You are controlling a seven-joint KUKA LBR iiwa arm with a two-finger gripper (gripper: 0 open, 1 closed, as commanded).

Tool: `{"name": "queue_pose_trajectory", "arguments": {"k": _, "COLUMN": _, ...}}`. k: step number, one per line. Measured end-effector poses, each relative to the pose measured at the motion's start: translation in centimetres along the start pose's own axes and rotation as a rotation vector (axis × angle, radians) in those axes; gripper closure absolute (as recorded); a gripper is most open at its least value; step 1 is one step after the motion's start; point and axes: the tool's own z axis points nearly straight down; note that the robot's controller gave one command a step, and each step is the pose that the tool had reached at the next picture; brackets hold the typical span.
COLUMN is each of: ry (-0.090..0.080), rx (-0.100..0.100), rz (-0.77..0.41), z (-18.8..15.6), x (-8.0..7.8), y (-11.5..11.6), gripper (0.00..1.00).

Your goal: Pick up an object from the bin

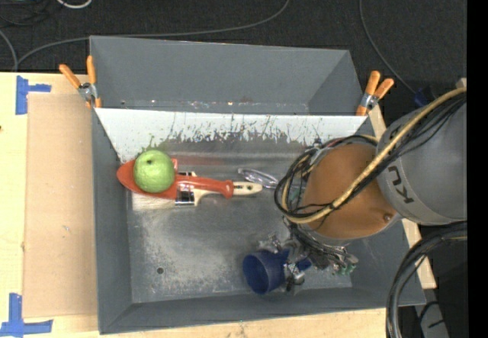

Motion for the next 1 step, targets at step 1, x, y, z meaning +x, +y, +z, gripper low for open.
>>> {"name": "queue_pose_trajectory", "arguments": {"k": 1, "ry": 0.000, "rx": 0.000, "rz": -0.001, "z": -1.36, "x": -0.04, "y": 0.04, "gripper": 1.00}}
